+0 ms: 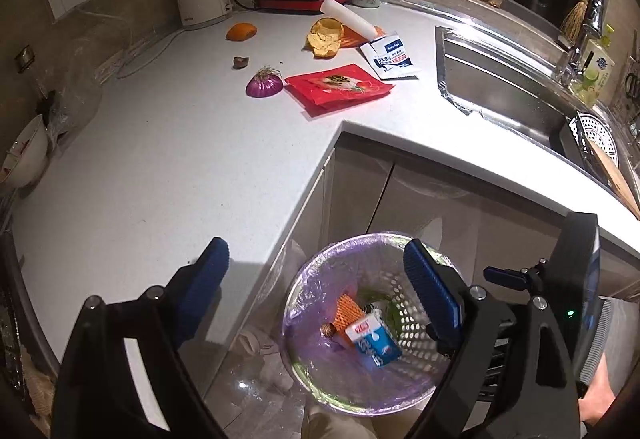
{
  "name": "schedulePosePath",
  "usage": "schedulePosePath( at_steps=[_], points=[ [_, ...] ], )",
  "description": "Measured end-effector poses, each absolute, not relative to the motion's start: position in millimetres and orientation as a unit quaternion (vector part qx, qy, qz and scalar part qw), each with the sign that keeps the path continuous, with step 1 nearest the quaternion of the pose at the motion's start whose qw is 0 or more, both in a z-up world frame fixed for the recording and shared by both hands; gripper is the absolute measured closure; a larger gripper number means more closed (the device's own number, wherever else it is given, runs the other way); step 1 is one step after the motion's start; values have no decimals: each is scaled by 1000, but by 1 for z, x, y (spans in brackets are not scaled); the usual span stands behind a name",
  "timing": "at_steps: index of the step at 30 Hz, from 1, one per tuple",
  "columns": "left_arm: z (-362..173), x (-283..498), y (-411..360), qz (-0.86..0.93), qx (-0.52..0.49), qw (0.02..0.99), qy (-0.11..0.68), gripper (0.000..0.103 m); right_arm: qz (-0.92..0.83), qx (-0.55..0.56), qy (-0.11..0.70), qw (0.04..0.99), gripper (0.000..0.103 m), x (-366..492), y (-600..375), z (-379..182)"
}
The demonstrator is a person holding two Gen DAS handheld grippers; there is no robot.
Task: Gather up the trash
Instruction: 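Move both tools back up over the counter toward the remaining trash, then grasp the white foam block with the left gripper while the right gripper grasps the alcohol wipes packet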
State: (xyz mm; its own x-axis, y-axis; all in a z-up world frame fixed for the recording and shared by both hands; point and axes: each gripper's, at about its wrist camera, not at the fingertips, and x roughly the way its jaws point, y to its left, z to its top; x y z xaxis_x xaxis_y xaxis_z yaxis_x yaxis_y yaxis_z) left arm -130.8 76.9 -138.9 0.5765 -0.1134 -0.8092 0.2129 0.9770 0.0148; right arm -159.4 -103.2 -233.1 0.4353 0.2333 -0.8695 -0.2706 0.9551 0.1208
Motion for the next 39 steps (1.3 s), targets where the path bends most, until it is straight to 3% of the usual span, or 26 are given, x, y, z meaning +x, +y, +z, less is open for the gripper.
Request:
schedulePosePath(
  at_steps=[11,20,28,39],
  points=[
    [-112,-58,78,-103,41,897,428,13,119,-17,423,898,4,-116,-123,-139],
    [-106,33,87,-124,44,895,426,13,100,-69,377,918,3,-5,-107,-98],
    [-120,108,78,-168,61,879,441,12,71,-73,374,922,3,85,-105,-92],
    [-172,210,26,-221,78,840,489,12,28,-52,398,916,3,100,-144,-109]
  ],
)
